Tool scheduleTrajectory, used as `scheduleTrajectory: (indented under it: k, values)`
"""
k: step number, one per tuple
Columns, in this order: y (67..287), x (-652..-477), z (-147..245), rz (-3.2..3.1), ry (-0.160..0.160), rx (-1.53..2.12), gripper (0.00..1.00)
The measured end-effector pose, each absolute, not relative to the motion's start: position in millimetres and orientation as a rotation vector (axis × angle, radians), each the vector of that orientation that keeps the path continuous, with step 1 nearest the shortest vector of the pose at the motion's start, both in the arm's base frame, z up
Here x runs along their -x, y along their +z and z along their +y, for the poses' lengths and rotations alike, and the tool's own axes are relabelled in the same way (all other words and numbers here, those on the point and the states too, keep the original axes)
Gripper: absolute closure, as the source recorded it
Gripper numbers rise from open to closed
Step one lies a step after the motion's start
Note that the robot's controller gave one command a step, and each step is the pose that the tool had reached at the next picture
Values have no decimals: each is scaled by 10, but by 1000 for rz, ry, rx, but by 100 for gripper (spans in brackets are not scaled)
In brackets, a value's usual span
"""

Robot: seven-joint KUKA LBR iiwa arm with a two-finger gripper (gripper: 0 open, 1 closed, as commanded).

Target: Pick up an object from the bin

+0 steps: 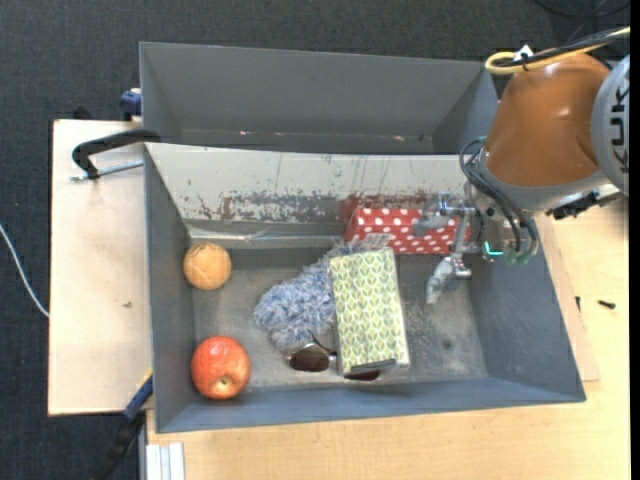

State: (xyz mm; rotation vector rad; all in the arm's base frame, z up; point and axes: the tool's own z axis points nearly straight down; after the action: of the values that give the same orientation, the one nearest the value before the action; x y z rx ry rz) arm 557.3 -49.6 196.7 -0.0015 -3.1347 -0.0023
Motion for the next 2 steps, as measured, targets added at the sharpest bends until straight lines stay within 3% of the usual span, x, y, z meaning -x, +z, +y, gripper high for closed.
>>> scheduleTrajectory:
  k: [2]
  values:
    - [1998,-5598,-476,-3143,1,10,0]
